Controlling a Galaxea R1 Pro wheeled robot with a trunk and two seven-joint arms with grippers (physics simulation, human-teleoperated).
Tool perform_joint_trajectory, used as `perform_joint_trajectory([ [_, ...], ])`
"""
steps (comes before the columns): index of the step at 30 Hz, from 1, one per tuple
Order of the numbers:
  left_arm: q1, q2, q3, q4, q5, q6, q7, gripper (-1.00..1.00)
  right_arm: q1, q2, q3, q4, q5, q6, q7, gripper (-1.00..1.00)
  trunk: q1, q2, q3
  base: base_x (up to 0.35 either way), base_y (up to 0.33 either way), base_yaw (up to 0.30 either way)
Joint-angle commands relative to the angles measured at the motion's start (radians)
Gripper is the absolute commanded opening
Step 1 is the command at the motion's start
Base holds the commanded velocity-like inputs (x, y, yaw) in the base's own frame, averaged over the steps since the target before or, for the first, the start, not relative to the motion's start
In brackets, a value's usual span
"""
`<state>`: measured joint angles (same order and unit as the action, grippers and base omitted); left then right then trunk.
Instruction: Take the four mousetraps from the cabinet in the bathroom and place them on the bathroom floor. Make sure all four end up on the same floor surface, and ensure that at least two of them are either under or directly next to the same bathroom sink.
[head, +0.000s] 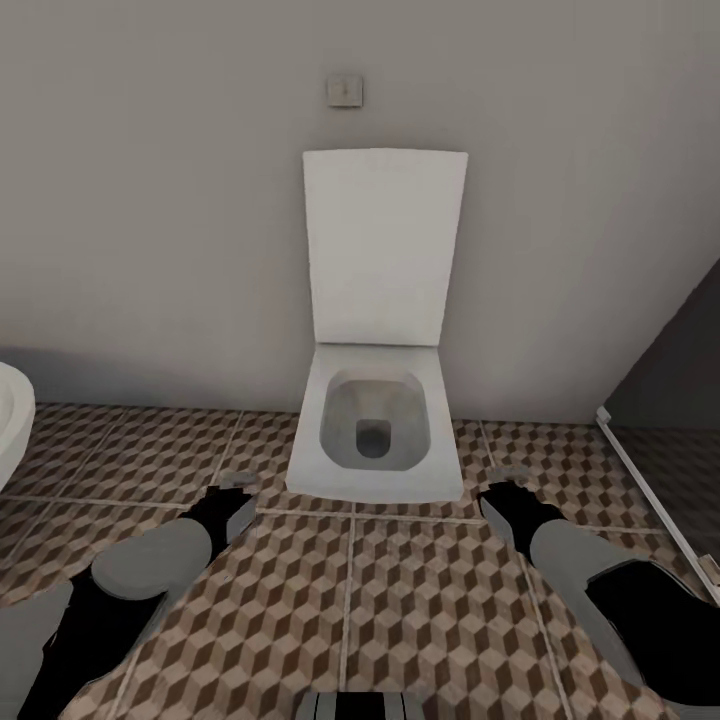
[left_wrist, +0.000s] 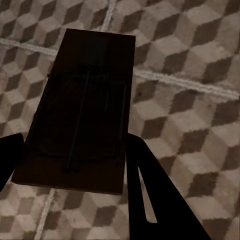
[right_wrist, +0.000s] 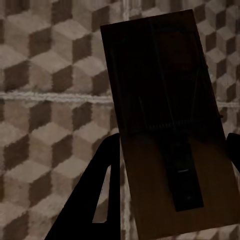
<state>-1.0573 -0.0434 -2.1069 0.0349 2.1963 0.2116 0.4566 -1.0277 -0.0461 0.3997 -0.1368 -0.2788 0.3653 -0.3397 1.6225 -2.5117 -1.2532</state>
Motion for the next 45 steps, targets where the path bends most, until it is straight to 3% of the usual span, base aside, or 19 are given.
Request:
perform_joint_trajectory([
  [1,-0.004,0.000,0.001,0.002,-0.001,0.006,-0.002,-1.00,-0.002,0.000,-0.001,0.001,-0.003,0.004,0.001,-1.00,0.000,0.000,0.000,0.000,0.000,0.000],
  [7,-0.017,0.015,0.001,0.008,-0.003,0.010,-0.035,-1.00,-0.009,0.002,0.001,0.007,-0.002,0.025,0.004,-1.00,0.000,0.000,0.000,0.000,0.000,0.000],
  [13,-0.017,0.004,-0.001,0.006,-0.005,0.000,-0.053,-1.00,-0.008,0.004,0.001,0.007,-0.002,0.024,0.005,-1.00,0.000,0.000,0.000,0.025,0.000,0.000],
  [36,-0.017,-0.001,-0.003,-0.010,-0.008,0.010,-0.061,-1.00,0.000,0.004,0.001,0.009,-0.004,0.026,0.012,-1.00,0.000,0.000,0.000,0.316,0.000,0.000],
  [45,-0.015,0.006,-0.005,-0.036,-0.010,0.003,-0.060,-1.00,0.008,0.002,0.001,0.011,-0.002,0.023,0.014,-1.00,0.000,0.000,0.000,0.078,0.000,0.000],
])
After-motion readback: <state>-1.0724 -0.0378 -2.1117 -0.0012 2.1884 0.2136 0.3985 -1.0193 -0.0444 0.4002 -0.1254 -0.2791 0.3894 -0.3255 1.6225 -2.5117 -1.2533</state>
